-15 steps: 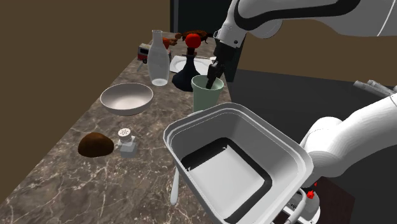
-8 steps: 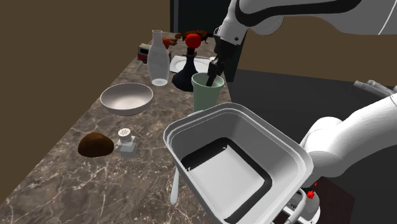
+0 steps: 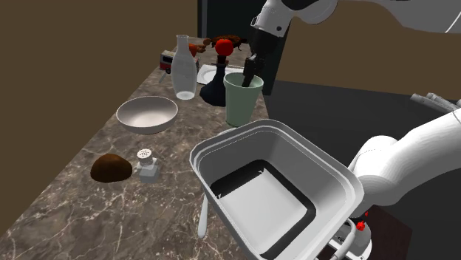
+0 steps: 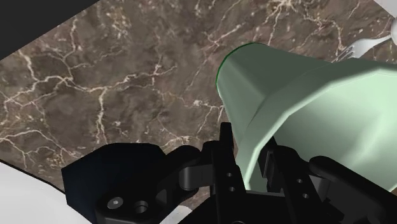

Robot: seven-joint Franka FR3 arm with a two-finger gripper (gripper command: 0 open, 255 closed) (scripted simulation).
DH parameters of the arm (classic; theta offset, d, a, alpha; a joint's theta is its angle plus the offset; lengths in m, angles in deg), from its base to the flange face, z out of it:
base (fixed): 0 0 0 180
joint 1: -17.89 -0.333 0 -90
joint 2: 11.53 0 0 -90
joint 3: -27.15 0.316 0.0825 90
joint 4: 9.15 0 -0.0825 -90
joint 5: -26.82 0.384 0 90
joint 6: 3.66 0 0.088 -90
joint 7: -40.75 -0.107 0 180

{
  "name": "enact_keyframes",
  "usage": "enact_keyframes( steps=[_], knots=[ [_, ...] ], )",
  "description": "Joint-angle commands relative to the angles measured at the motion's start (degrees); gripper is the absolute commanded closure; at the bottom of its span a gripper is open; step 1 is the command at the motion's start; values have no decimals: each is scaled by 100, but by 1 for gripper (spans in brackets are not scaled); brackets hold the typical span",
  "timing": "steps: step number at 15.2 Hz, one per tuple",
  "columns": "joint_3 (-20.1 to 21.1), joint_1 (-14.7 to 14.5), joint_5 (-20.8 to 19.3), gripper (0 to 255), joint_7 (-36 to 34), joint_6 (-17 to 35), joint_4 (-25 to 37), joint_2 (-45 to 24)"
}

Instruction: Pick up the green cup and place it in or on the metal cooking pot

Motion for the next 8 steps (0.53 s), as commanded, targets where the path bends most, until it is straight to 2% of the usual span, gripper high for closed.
enact_keyframes(
  steps=[1,8],
  knots=[
    [-6,0,-9,255,-38,-135,169,-27],
    [-31,-3,-38,255,-178,-641,784,-118]
  ],
)
